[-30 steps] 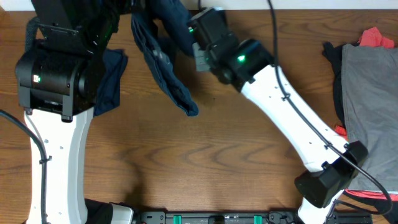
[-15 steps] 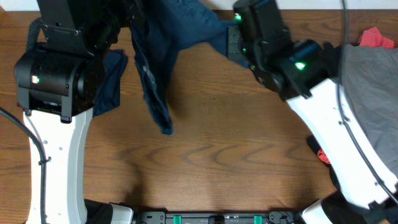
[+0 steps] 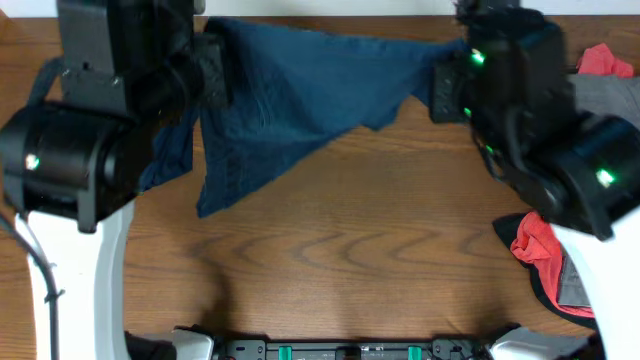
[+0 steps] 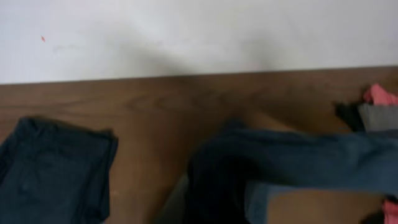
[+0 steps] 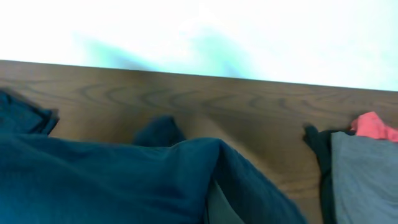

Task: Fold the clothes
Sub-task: 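Stretch the shorts between both grippers and lay them down toward the front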

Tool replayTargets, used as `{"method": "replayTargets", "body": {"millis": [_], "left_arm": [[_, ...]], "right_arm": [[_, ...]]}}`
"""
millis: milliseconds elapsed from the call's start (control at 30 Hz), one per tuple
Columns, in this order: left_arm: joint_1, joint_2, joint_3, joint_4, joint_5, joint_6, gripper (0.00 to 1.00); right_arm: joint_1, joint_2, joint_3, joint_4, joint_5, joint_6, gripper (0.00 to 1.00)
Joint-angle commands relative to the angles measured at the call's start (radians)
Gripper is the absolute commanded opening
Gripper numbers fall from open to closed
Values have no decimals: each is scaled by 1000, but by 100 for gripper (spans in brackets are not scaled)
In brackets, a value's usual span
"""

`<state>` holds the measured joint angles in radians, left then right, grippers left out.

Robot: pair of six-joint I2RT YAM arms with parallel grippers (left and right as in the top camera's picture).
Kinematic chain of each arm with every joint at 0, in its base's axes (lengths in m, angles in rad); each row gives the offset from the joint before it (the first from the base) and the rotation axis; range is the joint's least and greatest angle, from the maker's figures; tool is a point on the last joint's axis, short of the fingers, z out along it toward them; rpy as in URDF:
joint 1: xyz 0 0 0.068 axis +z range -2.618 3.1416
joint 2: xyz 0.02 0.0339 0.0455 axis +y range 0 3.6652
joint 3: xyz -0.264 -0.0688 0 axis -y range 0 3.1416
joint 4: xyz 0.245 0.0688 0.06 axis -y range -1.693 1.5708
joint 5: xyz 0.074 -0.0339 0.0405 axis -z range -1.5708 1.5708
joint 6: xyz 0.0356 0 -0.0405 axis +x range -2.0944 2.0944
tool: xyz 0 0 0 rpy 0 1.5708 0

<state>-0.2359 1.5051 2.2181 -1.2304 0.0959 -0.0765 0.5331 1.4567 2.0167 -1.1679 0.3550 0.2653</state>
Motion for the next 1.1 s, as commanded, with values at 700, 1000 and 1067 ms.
{"method": "replayTargets", "body": {"millis": [700, 1000, 1067], "left_arm": [[5, 317, 11, 569, -4, 64, 6], [10, 322, 58, 820, -71, 69, 6], [10, 310, 87, 771, -71, 69, 6]], "right_arm": [[-293, 285, 84, 513, -114, -255, 1], [-343, 302, 235, 645, -119, -283, 1], [-348, 302, 288, 584, -119, -309, 1]]}}
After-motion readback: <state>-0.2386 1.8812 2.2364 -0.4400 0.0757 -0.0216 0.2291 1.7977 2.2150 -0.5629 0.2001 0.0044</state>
